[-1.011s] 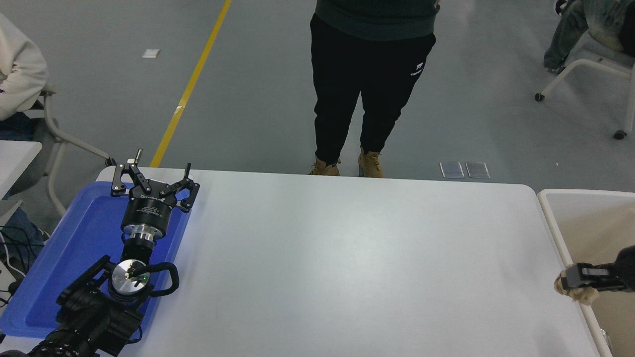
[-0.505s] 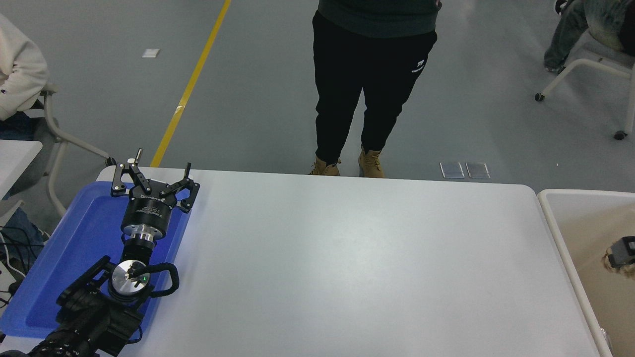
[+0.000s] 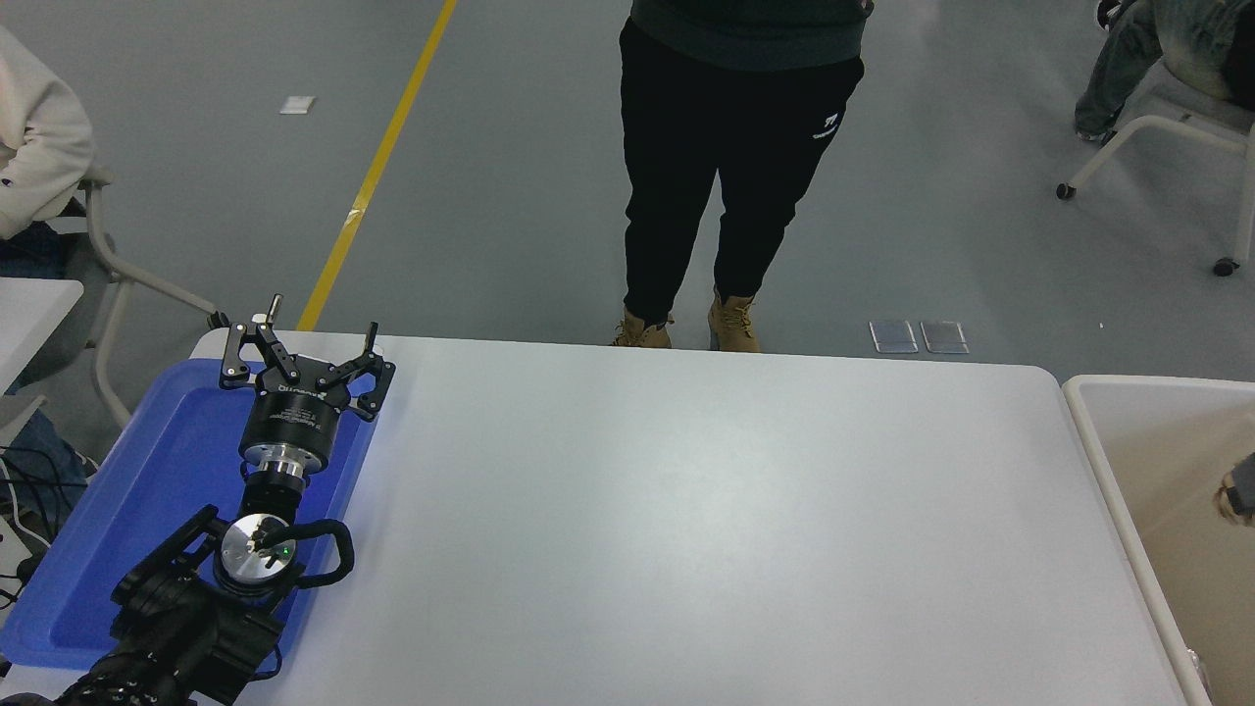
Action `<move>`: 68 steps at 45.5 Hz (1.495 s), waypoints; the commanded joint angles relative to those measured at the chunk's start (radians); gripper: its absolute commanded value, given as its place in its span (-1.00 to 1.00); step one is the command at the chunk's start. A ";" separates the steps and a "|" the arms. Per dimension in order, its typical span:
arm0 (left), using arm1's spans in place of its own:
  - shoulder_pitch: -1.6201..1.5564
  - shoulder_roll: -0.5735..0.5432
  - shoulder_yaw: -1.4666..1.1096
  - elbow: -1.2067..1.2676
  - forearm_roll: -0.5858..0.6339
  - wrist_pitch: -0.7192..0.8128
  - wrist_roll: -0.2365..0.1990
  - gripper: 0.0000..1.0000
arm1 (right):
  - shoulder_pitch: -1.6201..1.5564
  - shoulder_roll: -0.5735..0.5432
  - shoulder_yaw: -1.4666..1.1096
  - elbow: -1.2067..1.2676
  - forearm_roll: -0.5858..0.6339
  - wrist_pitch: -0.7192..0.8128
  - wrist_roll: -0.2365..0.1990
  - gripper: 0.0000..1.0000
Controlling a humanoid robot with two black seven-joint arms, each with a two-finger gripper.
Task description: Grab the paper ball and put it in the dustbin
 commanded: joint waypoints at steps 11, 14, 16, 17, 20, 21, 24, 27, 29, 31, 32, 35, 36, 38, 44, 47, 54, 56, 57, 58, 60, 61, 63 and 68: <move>0.000 0.000 -0.002 0.000 -0.001 0.000 -0.001 1.00 | -0.492 -0.010 0.451 -0.414 -0.189 -0.024 0.007 -1.00; 0.000 0.000 0.000 0.000 -0.001 0.000 -0.001 1.00 | -0.585 -0.007 0.512 -0.455 -0.194 -0.050 0.007 -1.00; 0.000 0.000 0.000 0.000 -0.001 0.000 -0.001 1.00 | -0.644 0.001 0.539 -0.487 -0.194 -0.082 0.007 -1.00; 0.000 0.000 0.000 0.000 -0.001 0.000 -0.001 1.00 | -0.673 0.009 0.548 -0.504 -0.194 -0.102 0.007 -1.00; 0.000 0.000 0.000 0.000 -0.001 0.000 -0.001 1.00 | -0.783 0.064 0.568 -0.585 -0.182 -0.203 0.009 -1.00; 0.000 0.000 0.000 0.000 -0.001 0.000 -0.001 1.00 | -0.812 0.078 0.569 -0.608 -0.176 -0.228 0.009 -1.00; -0.002 0.000 0.000 0.000 -0.001 0.000 -0.001 1.00 | -0.904 0.116 0.573 -0.688 -0.160 -0.303 0.013 -1.00; -0.002 0.000 0.000 0.000 -0.001 0.000 -0.001 1.00 | -1.000 0.162 0.577 -0.766 -0.122 -0.376 0.024 -1.00; -0.002 0.000 0.000 0.000 -0.001 0.000 -0.001 1.00 | -1.053 0.194 0.580 -0.811 -0.084 -0.413 0.026 -1.00; -0.002 0.000 0.000 0.000 -0.001 0.000 -0.001 1.00 | -1.121 0.232 0.582 -0.863 -0.028 -0.452 0.026 -1.00; -0.002 0.000 0.000 0.000 -0.001 0.000 -0.001 1.00 | -1.136 0.243 0.582 -0.875 -0.013 -0.459 0.024 -1.00; -0.002 0.000 0.000 0.000 -0.001 0.000 -0.001 1.00 | -1.191 0.278 0.580 -0.923 0.025 -0.478 0.026 -1.00; -0.002 0.000 0.000 0.000 -0.001 0.000 -0.001 1.00 | -1.213 0.291 0.580 -0.944 0.035 -0.487 0.026 -1.00; -0.002 0.000 0.000 0.000 -0.001 0.000 -0.001 1.00 | -1.259 0.323 0.582 -0.992 0.051 -0.504 0.026 -1.00; -0.002 0.000 -0.002 0.000 -0.001 0.000 -0.002 1.00 | -1.357 0.407 0.580 -1.079 0.147 -0.544 0.026 -1.00; -0.002 0.000 0.000 0.000 -0.001 0.000 -0.002 1.00 | -1.379 0.430 0.579 -1.084 0.179 -0.552 0.024 -1.00; -0.002 0.000 0.000 0.000 -0.001 0.000 -0.002 1.00 | -1.420 0.472 0.582 -1.087 0.193 -0.578 0.023 -1.00; -0.002 0.000 -0.002 0.002 -0.001 0.000 -0.002 1.00 | -1.431 0.486 0.582 -1.095 0.205 -0.588 0.021 -1.00; -0.002 0.000 -0.002 0.002 -0.001 0.000 -0.001 1.00 | -1.435 0.490 0.582 -1.098 0.211 -0.593 0.021 -1.00; -0.002 0.000 -0.002 0.002 -0.001 0.002 -0.002 1.00 | -1.439 0.496 0.582 -1.099 0.217 -0.596 0.021 -1.00; -0.002 0.000 -0.002 0.002 -0.001 0.000 -0.002 1.00 | -1.445 0.506 0.582 -1.099 0.228 -0.599 0.020 -1.00; -0.002 0.000 -0.002 0.002 -0.001 0.002 -0.002 1.00 | -1.446 0.509 0.582 -1.099 0.233 -0.601 0.019 -1.00; -0.002 0.000 -0.002 0.000 -0.001 0.002 -0.002 1.00 | -1.449 0.513 0.582 -1.099 0.239 -0.601 0.019 -1.00; -0.002 0.000 -0.002 0.002 -0.001 0.002 -0.002 1.00 | -1.449 0.522 0.582 -1.099 0.243 -0.602 0.019 -1.00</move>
